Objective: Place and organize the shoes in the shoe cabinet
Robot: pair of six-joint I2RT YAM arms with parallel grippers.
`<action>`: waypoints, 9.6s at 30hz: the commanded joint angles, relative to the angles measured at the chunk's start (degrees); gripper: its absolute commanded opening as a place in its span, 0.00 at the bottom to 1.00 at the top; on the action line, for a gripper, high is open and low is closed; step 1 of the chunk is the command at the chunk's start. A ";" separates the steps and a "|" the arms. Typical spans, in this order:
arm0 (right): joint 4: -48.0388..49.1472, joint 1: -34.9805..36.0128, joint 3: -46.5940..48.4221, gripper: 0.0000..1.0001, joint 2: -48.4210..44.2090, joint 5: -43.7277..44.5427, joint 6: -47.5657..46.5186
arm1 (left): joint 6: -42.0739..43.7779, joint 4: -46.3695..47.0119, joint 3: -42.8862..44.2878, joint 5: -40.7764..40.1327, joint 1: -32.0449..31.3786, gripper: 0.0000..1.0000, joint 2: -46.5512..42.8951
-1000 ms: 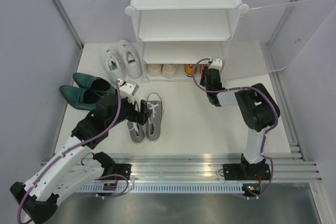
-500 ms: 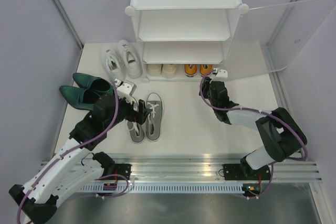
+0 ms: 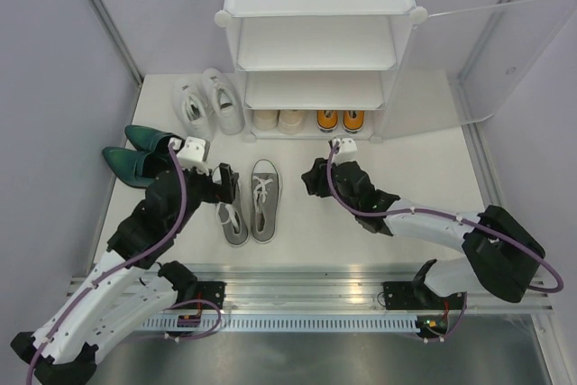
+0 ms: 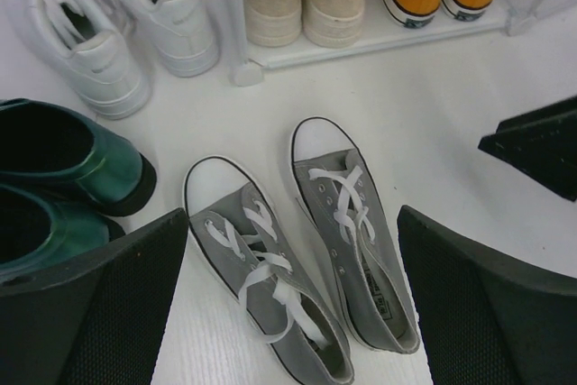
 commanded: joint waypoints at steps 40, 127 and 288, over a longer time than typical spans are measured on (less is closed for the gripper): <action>-26.94 27.46 45.59 0.67 42.32 15.03 6.81 | -2.74 1.45 0.42 -15.92 -0.05 1.00 -8.46; -22.55 -3.30 75.83 0.17 42.94 19.60 6.45 | -1.69 2.77 0.25 -7.04 -0.14 0.99 -10.48; -5.86 -9.02 56.33 0.47 38.91 -2.97 8.30 | -0.37 2.77 0.33 0.26 -0.14 1.00 -6.44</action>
